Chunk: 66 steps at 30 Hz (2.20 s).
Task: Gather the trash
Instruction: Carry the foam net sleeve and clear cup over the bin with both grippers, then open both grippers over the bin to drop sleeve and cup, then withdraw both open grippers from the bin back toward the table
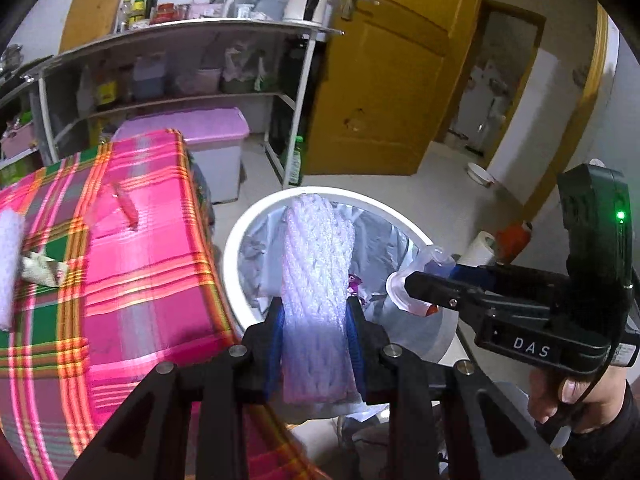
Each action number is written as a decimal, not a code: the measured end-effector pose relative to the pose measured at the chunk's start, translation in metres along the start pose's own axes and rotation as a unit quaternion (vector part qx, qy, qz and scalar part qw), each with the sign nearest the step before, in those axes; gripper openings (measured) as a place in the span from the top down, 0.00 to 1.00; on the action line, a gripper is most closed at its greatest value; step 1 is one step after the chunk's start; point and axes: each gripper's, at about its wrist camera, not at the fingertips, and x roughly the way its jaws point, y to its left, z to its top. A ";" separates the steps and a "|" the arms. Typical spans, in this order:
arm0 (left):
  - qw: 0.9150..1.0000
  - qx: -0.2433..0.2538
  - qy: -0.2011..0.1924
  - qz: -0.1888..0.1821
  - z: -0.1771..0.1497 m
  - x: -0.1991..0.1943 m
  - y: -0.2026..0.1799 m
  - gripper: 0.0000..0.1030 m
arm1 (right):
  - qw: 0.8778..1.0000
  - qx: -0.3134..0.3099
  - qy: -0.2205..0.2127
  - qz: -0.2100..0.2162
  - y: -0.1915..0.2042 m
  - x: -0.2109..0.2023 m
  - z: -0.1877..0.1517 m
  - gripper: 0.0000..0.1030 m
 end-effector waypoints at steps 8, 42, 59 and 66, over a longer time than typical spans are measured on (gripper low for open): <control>1.000 -0.020 0.013 -0.013 0.005 0.015 0.005 0.48 | 1.000 0.000 0.005 -0.002 -0.004 0.003 -0.002 0.53; 0.991 -0.074 -0.096 0.064 -0.030 -0.115 0.053 0.48 | 0.995 -0.081 -0.054 0.035 0.087 -0.047 0.008 0.53; 0.980 -0.111 -0.107 0.128 -0.058 -0.146 0.094 0.48 | 0.992 -0.109 -0.042 0.052 0.120 -0.026 0.010 0.53; 0.975 -0.125 -0.109 0.147 -0.065 -0.151 0.116 0.48 | 0.989 -0.121 -0.045 0.065 0.130 -0.018 0.011 0.53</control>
